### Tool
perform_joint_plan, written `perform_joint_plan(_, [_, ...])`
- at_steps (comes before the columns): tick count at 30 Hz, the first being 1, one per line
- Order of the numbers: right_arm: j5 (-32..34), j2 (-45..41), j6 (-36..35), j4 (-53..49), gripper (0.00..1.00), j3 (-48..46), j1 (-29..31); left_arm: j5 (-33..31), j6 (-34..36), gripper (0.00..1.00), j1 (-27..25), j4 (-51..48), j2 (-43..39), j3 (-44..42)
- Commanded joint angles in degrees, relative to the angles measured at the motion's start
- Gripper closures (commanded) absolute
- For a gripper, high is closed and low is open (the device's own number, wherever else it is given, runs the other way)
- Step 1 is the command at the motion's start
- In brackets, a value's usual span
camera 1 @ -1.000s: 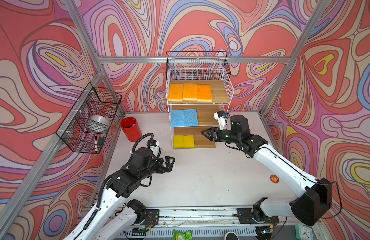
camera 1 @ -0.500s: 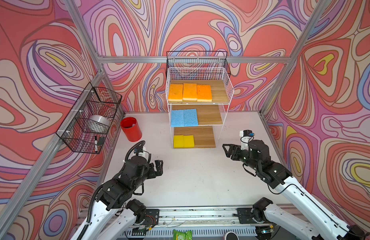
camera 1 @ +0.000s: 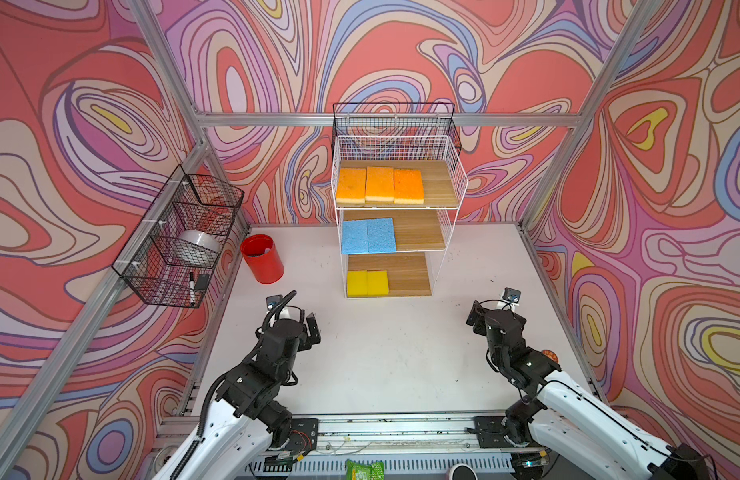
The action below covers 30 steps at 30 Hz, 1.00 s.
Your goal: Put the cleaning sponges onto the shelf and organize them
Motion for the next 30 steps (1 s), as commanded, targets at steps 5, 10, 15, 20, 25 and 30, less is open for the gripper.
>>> perform_joint_plan(5, [7.13, 10.7, -6.11, 23.98, 0.02, -0.39, -0.97, 9.66, 8.3, 0.0, 14.42, 11.99, 10.24, 0.42])
perform_joint_plan(10, [7.9, 19.17, -11.64, 33.45, 0.02, 1.42, -3.35, 16.59, 10.45, 0.0, 25.59, 20.0, 17.64, -0.01])
perform_joint_plan(15, [4.62, 24.92, -14.68, 38.05, 0.02, 1.64, -8.36, 17.41, 14.09, 0.0, 27.15, 23.7, 25.45, 0.82])
perform_joint_plan(20, [1.81, 32.56, -11.06, 47.59, 0.02, -1.89, -12.7, 20.92, 16.3, 0.01, 29.26, 32.46, 29.3, -1.53])
perform_joint_plan(25, [0.27, 37.79, -13.54, 60.19, 0.02, -3.44, -12.77, 23.01, 18.06, 0.02, 31.2, 45.35, 30.71, -7.54])
perform_joint_plan(30, [-2.46, 38.58, -14.72, 61.61, 0.02, -3.59, -12.94, 22.58, 19.63, 0.02, 31.38, 54.43, 32.98, -9.88])
